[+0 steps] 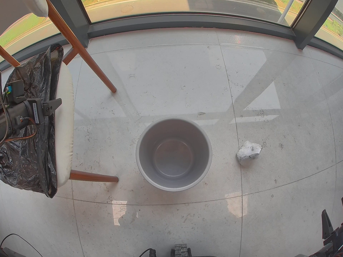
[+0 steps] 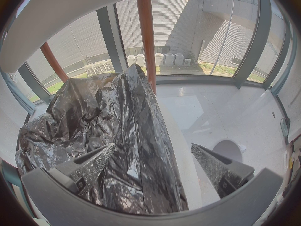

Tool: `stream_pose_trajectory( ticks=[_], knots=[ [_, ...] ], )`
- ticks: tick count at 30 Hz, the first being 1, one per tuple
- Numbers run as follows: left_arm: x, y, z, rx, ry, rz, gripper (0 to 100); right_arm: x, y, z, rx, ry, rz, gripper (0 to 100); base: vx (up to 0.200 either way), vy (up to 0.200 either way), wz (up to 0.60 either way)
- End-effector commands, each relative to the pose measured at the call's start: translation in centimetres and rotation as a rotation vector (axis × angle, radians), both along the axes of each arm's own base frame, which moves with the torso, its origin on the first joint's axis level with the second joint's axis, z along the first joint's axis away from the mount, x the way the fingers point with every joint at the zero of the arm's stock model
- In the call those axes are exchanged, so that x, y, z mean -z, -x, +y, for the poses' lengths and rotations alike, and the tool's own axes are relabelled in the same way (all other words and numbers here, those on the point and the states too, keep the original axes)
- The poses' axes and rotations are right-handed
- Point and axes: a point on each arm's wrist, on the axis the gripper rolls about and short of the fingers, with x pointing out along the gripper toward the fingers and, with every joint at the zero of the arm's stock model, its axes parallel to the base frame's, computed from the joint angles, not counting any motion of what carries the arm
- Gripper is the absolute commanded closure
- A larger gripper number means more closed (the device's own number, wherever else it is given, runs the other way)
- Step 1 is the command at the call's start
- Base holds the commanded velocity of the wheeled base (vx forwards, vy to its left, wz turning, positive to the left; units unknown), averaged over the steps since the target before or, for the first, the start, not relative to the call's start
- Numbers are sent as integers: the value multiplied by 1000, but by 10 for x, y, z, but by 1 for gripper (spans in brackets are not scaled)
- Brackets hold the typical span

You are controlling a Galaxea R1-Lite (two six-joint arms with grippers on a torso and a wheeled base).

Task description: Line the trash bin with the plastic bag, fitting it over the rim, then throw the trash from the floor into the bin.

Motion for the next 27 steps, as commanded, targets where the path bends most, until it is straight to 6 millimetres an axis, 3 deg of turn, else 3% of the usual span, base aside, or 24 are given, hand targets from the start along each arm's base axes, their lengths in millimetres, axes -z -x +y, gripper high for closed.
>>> stream_pose_trajectory(
  ticks=[1,9,10,27],
  knots=[
    [6,-16,0,-10,-6,15,0,5,0,0,0,0,5,0,0,0,0],
    [8,-18,0,-20,-5,27,0,5,0,0,0,-1,5,0,0,0,0],
    [9,-18,0,-20,-5,29,100,5,0,0,0,-1,5,0,0,0,0],
    [8,-15,2,-20,26,27,100,5,0,0,0,-3,4,0,0,0,0]
  ],
)
